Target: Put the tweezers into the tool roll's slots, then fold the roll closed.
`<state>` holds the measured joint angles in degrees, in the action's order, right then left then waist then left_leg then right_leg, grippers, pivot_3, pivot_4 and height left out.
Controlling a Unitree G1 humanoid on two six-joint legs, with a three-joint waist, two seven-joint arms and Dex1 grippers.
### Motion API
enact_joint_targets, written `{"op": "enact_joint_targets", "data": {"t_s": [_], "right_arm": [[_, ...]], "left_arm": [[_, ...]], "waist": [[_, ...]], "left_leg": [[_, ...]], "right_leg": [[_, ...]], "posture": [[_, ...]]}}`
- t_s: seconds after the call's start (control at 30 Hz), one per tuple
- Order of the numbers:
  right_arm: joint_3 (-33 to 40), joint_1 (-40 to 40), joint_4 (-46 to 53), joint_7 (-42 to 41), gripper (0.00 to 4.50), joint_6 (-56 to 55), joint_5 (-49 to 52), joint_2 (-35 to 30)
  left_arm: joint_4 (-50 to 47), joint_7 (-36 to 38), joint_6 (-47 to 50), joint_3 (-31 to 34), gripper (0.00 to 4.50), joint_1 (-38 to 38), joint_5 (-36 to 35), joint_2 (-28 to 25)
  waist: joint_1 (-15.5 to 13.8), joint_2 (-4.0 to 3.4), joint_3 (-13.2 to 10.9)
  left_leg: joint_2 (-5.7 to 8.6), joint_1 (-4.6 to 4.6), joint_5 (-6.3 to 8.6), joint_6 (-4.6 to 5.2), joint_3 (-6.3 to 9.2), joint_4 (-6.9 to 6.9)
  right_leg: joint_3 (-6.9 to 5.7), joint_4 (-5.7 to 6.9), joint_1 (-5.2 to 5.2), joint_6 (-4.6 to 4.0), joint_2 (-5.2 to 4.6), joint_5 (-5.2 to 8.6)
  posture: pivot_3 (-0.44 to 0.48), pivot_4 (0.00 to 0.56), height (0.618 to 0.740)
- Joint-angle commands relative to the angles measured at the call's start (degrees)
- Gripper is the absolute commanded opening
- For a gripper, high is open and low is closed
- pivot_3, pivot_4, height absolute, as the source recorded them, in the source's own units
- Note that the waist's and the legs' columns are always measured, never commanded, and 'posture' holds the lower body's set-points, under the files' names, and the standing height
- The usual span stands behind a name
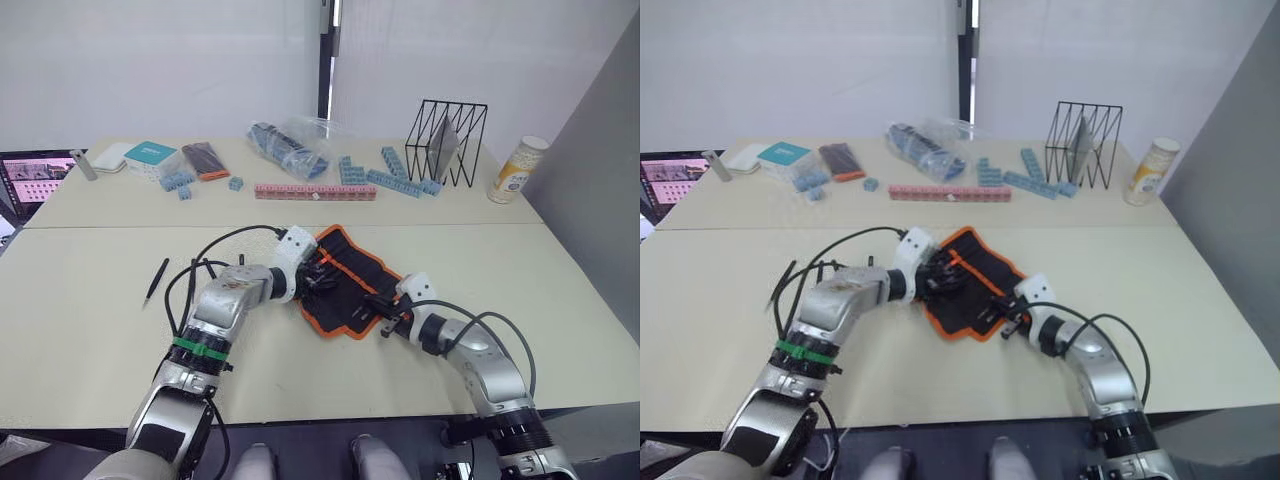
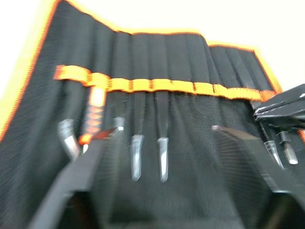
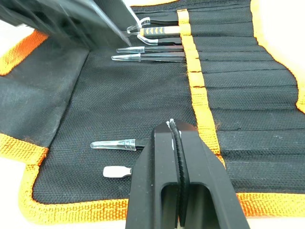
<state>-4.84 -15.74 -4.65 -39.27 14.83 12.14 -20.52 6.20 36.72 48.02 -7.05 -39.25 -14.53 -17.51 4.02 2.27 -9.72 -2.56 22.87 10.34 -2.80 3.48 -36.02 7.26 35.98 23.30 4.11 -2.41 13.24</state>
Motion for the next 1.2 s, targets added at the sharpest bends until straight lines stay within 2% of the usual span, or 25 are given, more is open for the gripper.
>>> {"op": "enact_joint_targets", "data": {"t_s": [0.03, 0.17, 0.27, 0.37, 0.53, 0.67, 0.8, 0.87, 1.0, 1.2], "right_arm": [[1.6, -0.9, -0.1, -0.9, 0.00, -0.5, 1.5, -0.1], [4.4, -3.2, 2.8, -3.1, 0.00, 0.4, 5.4, -1.1], [5.8, -5.7, 0.9, -4.0, 0.00, 0.8, 6.0, -2.4], [5.8, -6.8, -0.9, -4.4, 0.00, 0.4, 5.4, -3.0], [2.5, -7.9, -8.3, -6.9, 0.00, -2.3, 1.6, -3.6], [1.3, -7.8, -11.9, -7.8, 0.00, -4.6, -0.3, -3.4], [0.8, -8.5, -14.4, -7.7, 0.00, -5.9, -1.4, -3.2], [0.6, -9.2, -15.5, -8.0, 0.00, -6.3, -1.6, -3.1], [-0.2, -10.4, -17.2, -9.3, 0.00, -7.1, -2.1, -3.2], [-0.8, -11.5, -18.6, -11.3, 0.00, -7.7, -2.8, -3.2]], "left_arm": [[-6.9, 0.5, 2.5, 4.0, 4.47, -0.1, -3.5, -1.7], [-12.5, 3.8, 4.6, 9.6, 4.47, 2.5, -8.8, -6.7], [-14.4, 6.2, 3.2, 12.3, 4.47, 6.0, -10.3, -11.3], [-15.1, 7.0, 2.1, 13.6, 4.47, 7.8, -11.3, -13.4], [-14.9, 3.9, -8.0, 19.8, 4.47, 16.5, -7.4, -18.2], [-14.3, 0.7, -14.4, 30.2, 4.47, 25.6, -8.9, -16.9], [-11.8, 3.2, -23.9, 39.2, 4.47, 37.0, -10.6, -15.3], [-7.0, 3.7, -28.9, 43.8, 4.47, 42.3, -10.6, -14.8], [-0.5, 4.9, -36.1, 49.2, 4.47, 49.1, -11.3, -15.2], [0.2, 6.9, -42.3, 53.1, 4.47, 58.6, -13.5, -12.0]], "waist": [[0.0, -0.01, 0.0], [0.3, -0.14, -0.1], [0.4, -0.15, -0.1], [0.0, -0.15, -0.1], [-0.1, -0.15, -0.1], [0.2, -0.15, -0.1], [0.3, -0.14, -0.1], [0.1, -0.13, -0.1], [0.1, -0.04, -0.1], [0.0, 0.14, 0.0]], "left_leg": [[0.00, 0.00, 0.00, 0.00, 0.00, 0.00], [-0.01, 0.10, 0.00, 0.00, -0.02, 0.04], [-0.02, 0.38, 0.00, 0.00, -0.03, 0.09], [-0.03, 0.57, 0.00, 0.01, -0.04, 0.12], [-0.02, 0.66, 0.00, 0.01, -0.07, 0.13], [-0.07, 0.63, 0.00, 0.00, -0.13, 0.17], [-0.14, 0.51, 0.00, 0.00, -0.23, 0.18], [-0.16, 0.44, 0.00, 0.00, -0.27, 0.17], [-0.22, 0.35, 0.00, 0.00, -0.35, 0.12], [-0.30, 0.33, 0.01, -0.01, -0.52, 0.07]], "right_leg": [[0.00, 0.00, 0.00, 0.00, 0.00, 0.00], [0.02, 0.01, 0.14, 0.00, 0.00, 0.00], [0.02, 0.14, 0.57, -0.03, 0.00, 0.01], [0.02, 0.19, 0.81, -0.06, 0.01, 0.02], [0.03, 0.07, 0.82, -0.07, -0.03, 0.02], [0.03, 0.08, 0.85, -0.10, -0.03, 0.03], [0.00, 0.11, 0.84, -0.19, -0.02, 0.02], [0.01, 0.12, 0.80, -0.24, -0.03, 0.03], [-0.02, 0.12, 0.82, -0.72, -0.02, 0.26], [-0.03, 0.05, 0.84, -0.81, -0.08, 0.31]], "posture": [[0.000, 0.150, 0.737], [0.000, 0.150, 0.737], [0.000, 0.150, 0.737], [0.000, 0.150, 0.737], [0.000, 0.150, 0.737], [0.000, 0.150, 0.737], [0.000, 0.150, 0.737], [0.000, 0.150, 0.737], [0.000, 0.150, 0.737], [0.000, 0.150, 0.737]]}}
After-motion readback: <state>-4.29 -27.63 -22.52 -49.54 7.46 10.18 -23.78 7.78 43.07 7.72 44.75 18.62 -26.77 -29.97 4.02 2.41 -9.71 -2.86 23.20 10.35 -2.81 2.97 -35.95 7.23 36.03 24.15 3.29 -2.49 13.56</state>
